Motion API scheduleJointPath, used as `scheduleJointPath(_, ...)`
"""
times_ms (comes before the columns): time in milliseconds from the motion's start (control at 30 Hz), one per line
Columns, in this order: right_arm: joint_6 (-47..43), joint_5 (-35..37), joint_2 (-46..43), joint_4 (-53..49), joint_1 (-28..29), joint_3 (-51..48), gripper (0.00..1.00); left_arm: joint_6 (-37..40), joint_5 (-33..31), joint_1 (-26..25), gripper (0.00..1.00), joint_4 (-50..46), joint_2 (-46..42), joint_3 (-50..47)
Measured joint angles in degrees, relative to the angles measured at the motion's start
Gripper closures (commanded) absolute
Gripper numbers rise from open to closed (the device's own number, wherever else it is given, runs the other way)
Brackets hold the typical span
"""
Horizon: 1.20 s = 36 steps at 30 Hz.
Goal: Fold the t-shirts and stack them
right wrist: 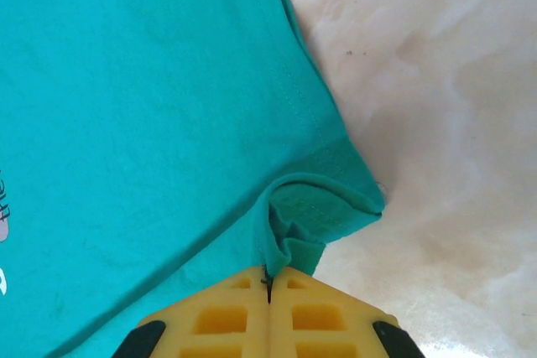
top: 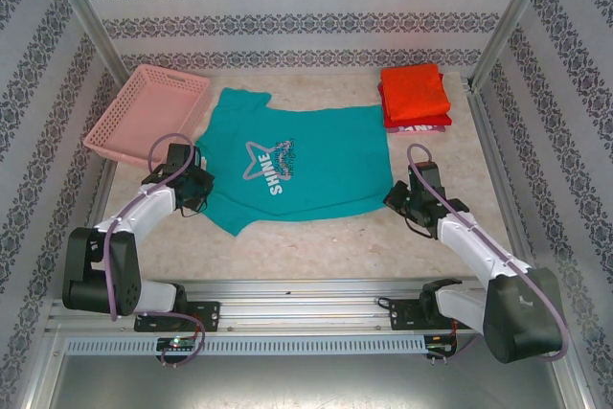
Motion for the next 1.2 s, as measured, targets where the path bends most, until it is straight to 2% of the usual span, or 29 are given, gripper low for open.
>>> scheduleJointPath(300, 0.4, 0.5, -1.4, -2.8, 0.0, -0.2, 1.0, 0.4, -0.1, 0.0, 1.0, -0.5, -2.2, 0.8)
scheduleJointPath(700, -1.6, 0.9, 0.8, -4.2, -0.5, 9.0, 1.0, 4.7, -2.7, 0.1, 1.0, -3.3, -2.3, 8.7)
scheduleJointPath(1200, -4.4, 1.0, 9.0, -4.4, -1.9, 13.5, 1.0, 11.0, -2.6, 0.3, 1.0, -4.8, 7.5, 18.8)
